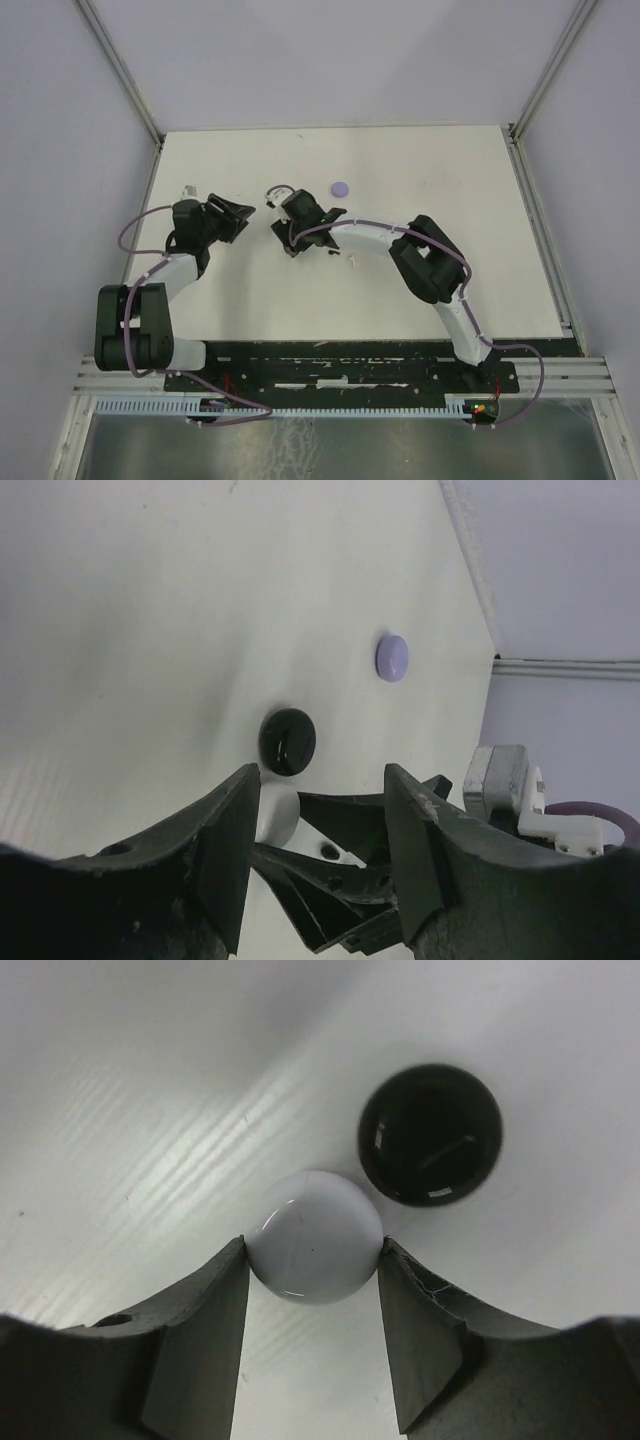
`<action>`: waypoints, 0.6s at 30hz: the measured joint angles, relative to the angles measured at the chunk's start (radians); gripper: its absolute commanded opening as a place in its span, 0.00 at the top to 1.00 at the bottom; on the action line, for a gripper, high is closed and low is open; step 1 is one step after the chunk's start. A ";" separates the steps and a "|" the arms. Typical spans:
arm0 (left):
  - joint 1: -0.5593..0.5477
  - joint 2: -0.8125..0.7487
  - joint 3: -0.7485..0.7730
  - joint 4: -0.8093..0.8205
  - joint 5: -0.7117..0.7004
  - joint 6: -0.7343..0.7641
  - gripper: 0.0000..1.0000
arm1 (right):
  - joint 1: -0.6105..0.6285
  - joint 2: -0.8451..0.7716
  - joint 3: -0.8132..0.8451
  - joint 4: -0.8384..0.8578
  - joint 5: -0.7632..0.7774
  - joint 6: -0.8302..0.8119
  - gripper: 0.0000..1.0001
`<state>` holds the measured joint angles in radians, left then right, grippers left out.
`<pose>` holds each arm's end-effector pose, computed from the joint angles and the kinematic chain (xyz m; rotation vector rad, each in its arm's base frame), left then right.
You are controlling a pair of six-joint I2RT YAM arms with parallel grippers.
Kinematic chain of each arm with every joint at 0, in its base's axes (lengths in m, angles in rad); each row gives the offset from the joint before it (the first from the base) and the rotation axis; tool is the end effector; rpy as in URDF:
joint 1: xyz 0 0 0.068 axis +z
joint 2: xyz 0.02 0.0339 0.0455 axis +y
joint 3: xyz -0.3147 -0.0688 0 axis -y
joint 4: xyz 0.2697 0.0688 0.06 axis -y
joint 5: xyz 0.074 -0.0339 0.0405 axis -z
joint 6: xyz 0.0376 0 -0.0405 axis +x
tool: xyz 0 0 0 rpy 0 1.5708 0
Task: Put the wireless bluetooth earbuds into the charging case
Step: Pick up the charging case at the center of the board, then open the charging case.
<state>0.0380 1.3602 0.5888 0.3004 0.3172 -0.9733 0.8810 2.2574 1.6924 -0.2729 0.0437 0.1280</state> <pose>0.2874 -0.0008 0.2265 -0.8490 1.9644 -0.8926 0.3538 0.4263 0.1802 -0.8814 2.2851 0.4075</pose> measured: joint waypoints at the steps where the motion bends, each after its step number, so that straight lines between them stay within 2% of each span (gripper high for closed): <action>1: 0.000 0.015 0.000 0.026 0.026 -0.006 0.41 | -0.009 -0.024 -0.038 0.021 -0.013 0.010 0.61; 4: 0.000 0.051 -0.010 0.108 0.088 -0.026 0.41 | -0.062 -0.095 -0.117 0.056 -0.060 0.046 0.62; 11: -0.049 0.121 -0.026 0.276 0.171 -0.052 0.41 | -0.190 -0.229 -0.153 0.101 -0.137 0.093 0.62; 18: -0.159 0.236 -0.025 0.457 0.211 -0.119 0.42 | -0.191 -0.296 -0.167 0.101 -0.200 0.108 0.62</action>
<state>-0.1215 1.5959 0.5640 0.7570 0.5278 -1.0924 0.6899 1.9610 1.5249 -0.1722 -0.1558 0.2359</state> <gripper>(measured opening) 0.587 0.579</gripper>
